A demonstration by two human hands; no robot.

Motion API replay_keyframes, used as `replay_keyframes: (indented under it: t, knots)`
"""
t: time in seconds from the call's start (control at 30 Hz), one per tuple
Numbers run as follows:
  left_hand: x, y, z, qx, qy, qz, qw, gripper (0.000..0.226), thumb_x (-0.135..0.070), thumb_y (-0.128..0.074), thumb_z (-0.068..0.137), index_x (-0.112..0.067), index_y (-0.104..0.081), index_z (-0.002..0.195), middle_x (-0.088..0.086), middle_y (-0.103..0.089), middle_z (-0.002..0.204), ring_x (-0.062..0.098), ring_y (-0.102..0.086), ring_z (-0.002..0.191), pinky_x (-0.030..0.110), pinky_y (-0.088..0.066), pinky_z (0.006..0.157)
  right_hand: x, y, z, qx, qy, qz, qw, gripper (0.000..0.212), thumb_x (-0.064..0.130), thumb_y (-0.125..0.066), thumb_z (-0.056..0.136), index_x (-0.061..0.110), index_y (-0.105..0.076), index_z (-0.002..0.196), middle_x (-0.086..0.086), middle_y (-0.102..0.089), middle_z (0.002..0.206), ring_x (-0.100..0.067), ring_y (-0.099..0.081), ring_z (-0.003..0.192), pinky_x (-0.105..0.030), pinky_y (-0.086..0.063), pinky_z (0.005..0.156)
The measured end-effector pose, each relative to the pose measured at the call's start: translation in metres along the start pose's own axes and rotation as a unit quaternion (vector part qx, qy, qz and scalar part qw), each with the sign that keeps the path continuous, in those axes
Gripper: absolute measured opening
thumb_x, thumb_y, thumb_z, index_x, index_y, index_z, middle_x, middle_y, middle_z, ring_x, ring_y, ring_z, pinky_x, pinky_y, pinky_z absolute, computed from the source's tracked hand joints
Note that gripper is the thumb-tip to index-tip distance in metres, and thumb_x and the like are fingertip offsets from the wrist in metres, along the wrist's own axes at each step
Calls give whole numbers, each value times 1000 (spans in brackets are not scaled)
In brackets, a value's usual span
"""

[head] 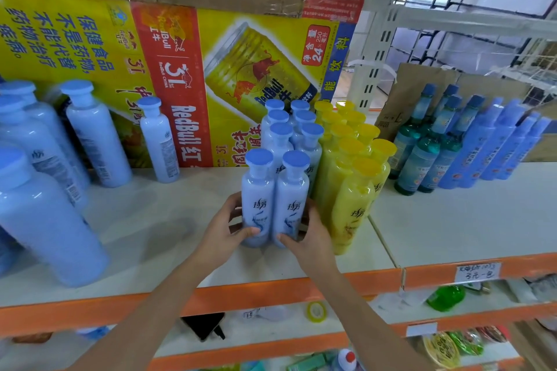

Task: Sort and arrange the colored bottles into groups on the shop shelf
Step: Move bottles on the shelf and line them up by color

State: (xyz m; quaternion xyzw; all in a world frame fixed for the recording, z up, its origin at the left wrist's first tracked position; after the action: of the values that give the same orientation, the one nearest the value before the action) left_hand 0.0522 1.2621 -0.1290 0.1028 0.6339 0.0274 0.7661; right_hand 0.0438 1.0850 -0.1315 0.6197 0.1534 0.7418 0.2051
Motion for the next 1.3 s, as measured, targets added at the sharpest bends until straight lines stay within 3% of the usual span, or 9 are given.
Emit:
replay_keyframes:
  t: [0.27,0.43,0.5,0.57,0.73,0.9,1.03,1.2,1.3]
  knots:
    - [-4,-2,2,16,-2,-1,1000,65,-44,-69,56,-37,-43,115,-21,-57,114,-4,-57,99,15,-49,79,1,2,1,0,-2,-30,1000,76,21,-77,72,15,-34,134,-4,-59,123,-25,-58,111,-46,-50,89]
    - [-26,8,12,28,-6,43,999,68,-48,-73,50,-41,-43,110,-17,-56,113,-5,-56,100,17,-47,82,32,22,9,31,51,-47,997,90,18,-73,76,20,-16,145,2,-40,144,-14,-43,129,-27,-38,104]
    - [-50,17,21,14,-30,57,998,66,-36,-79,58,-37,-44,113,-16,-55,112,1,-56,100,14,-47,80,59,39,15,32,91,-55,994,87,20,-70,80,22,-14,146,5,-36,146,-7,-38,129,-15,-31,100]
    - [-83,25,30,6,-73,94,993,55,-21,-76,70,-33,-47,116,-18,-55,110,-2,-55,99,10,-47,77,86,55,22,37,124,-87,988,79,25,-67,83,23,-19,145,5,-40,143,-5,-40,124,-15,-32,96]
    - [-133,30,50,71,-87,240,964,39,-26,-71,75,-23,-61,112,-13,-62,101,-1,-56,85,12,-44,73,126,76,43,83,165,-160,970,58,24,-67,83,21,-43,135,1,-56,118,-16,-56,105,-32,-47,91]
    - [-153,24,52,88,-91,338,932,41,-24,-74,75,-14,-63,113,1,-65,107,19,-59,90,23,-47,77,141,78,59,163,197,-276,927,42,28,-69,81,17,-59,120,-1,-60,115,-8,-50,95,-20,-39,81]
    - [-157,20,50,85,-104,365,921,40,-21,-71,78,-13,-62,116,2,-63,112,11,-55,88,6,-40,66,150,80,66,193,210,-312,906,39,29,-73,77,16,-64,112,1,-64,105,-5,-50,85,-19,-39,75]
    - [-162,15,53,88,-91,348,929,41,-21,-71,78,-13,-61,117,1,-62,110,14,-57,95,21,-42,79,154,91,76,201,212,-319,902,38,29,-76,73,15,-67,107,1,-67,101,-7,-54,83,-14,-41,70]
    - [-169,8,60,95,-93,343,930,41,-19,-70,79,-13,-59,118,-3,-60,110,11,-55,94,19,-39,78,156,99,82,187,214,-317,905,40,29,-77,72,14,-67,107,1,-67,100,-6,-53,82,-11,-38,64]
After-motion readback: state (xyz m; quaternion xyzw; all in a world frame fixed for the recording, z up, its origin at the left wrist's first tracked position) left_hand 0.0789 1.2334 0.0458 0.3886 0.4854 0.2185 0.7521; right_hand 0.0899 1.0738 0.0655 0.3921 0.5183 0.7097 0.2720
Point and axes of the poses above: each hand's wrist, its own z-axis towards the middle knuckle, its own y-axis out of the back of the hand, x = y × z, the point moved 4 cm from there along z, towards the middle knuckle
